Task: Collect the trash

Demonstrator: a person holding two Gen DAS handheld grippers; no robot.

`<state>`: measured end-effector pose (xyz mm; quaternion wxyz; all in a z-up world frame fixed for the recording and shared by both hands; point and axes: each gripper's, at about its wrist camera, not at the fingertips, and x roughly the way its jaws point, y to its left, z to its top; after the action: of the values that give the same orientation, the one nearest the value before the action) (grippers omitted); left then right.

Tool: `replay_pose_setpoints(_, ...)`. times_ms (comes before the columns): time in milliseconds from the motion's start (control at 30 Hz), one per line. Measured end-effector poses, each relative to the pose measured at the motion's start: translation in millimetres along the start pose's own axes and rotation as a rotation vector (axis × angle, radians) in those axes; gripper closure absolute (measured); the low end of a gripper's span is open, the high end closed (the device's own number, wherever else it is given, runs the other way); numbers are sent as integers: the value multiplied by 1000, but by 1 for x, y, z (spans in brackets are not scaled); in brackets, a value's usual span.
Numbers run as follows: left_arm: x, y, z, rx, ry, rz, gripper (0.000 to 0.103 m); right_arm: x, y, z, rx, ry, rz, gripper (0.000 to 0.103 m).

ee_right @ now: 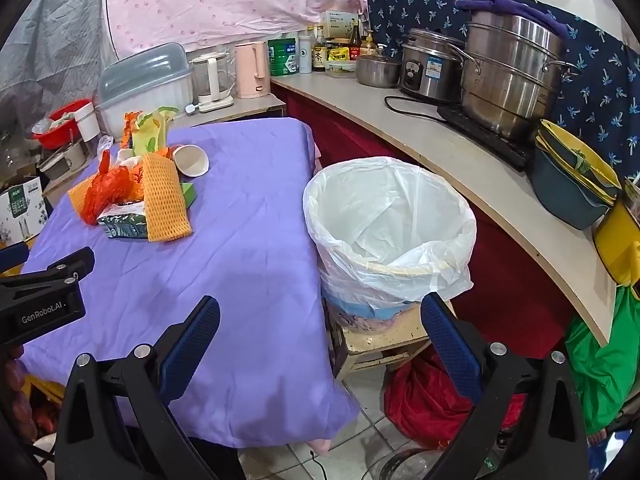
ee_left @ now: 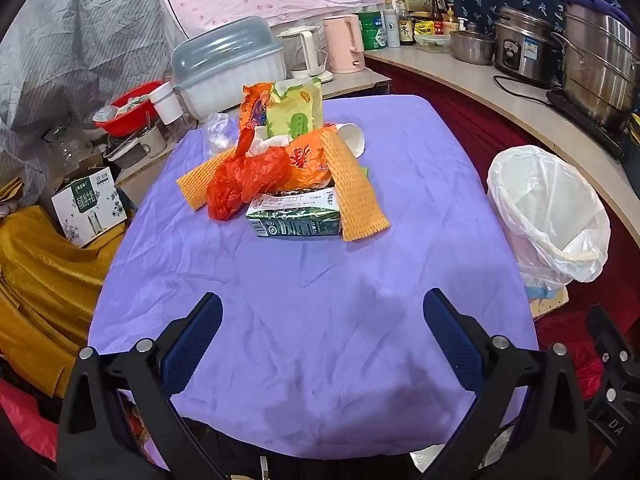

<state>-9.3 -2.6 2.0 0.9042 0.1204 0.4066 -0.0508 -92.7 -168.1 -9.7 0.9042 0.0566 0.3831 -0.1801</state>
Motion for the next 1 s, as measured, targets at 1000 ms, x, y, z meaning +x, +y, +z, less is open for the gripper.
replay_pose_setpoints(1000,-2,-10,-1,27,-6,-20,7,-6,-17,-5,20,3,6,7)
